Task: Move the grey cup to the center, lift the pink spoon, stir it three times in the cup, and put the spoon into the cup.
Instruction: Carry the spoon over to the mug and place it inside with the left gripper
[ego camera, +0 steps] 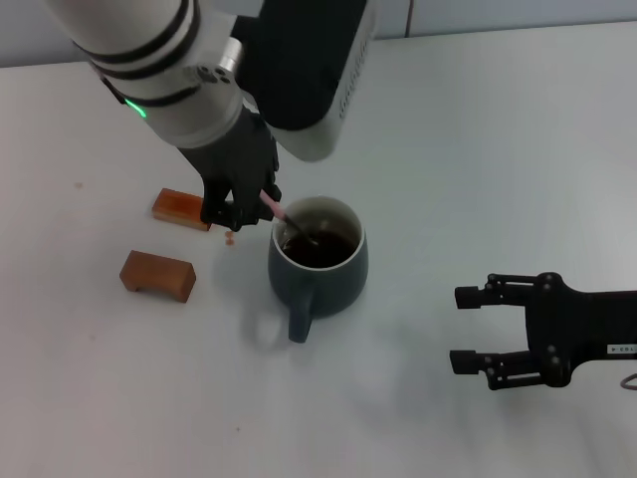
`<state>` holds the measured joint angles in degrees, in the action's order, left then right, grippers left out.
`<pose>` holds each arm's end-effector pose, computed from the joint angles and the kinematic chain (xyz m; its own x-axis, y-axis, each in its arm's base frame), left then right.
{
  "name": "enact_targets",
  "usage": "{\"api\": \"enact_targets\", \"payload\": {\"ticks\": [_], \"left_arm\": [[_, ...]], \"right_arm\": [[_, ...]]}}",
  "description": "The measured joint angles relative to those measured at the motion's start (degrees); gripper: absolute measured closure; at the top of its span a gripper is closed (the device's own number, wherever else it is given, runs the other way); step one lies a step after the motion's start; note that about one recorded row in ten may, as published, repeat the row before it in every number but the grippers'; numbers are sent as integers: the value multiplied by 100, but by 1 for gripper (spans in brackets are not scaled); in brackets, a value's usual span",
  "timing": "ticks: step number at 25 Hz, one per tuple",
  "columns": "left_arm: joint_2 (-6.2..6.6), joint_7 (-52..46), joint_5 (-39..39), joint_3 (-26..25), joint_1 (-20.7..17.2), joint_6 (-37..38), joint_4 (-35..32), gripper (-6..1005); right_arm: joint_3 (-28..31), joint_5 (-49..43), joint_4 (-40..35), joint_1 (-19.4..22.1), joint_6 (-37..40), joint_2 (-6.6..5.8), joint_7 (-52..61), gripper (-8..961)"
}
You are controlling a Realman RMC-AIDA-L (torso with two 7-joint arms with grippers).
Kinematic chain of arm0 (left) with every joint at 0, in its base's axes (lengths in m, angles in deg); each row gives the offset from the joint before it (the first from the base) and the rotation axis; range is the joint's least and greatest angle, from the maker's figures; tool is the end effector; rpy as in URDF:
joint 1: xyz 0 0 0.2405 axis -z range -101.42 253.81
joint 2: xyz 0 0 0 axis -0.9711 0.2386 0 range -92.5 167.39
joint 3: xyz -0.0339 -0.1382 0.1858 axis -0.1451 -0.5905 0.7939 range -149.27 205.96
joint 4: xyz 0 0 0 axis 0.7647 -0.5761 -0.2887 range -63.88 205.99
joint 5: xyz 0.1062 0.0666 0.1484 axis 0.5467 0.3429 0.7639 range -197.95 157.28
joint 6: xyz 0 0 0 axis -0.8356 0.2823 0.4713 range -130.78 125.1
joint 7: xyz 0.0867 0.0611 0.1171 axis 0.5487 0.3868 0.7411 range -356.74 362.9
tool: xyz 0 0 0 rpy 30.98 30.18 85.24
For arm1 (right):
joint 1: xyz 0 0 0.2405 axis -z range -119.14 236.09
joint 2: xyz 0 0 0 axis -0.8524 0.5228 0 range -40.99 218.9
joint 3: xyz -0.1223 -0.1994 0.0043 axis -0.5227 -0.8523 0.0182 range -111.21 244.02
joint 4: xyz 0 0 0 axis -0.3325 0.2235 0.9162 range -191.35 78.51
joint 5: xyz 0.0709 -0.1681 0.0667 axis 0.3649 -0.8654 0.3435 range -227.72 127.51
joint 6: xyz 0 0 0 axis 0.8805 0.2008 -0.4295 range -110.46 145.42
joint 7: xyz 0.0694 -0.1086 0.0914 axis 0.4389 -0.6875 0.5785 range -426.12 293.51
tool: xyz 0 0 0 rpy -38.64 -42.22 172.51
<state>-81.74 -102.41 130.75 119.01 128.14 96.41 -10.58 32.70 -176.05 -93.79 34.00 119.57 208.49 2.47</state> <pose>-0.0735 0.3312 -0.0188 0.7149 -0.4054 -0.5698 -0.4521 -0.8895 0.0656 0.2597 0.2483 -0.0069 0.8350 -0.3202 -0.4475 -0.3675 -0.9298 -0.0205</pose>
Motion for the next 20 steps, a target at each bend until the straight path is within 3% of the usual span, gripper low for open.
{"api": "enact_targets", "payload": {"ticks": [9,20], "left_arm": [[0,-73,83,56,-47,470,-240,871],[0,-68,240,99,-67,74,-296,871]], "right_arm": [[4,0,14,-41,-35,2,5,142],[-3,-1,30,-64,-42,9,16,143]]}}
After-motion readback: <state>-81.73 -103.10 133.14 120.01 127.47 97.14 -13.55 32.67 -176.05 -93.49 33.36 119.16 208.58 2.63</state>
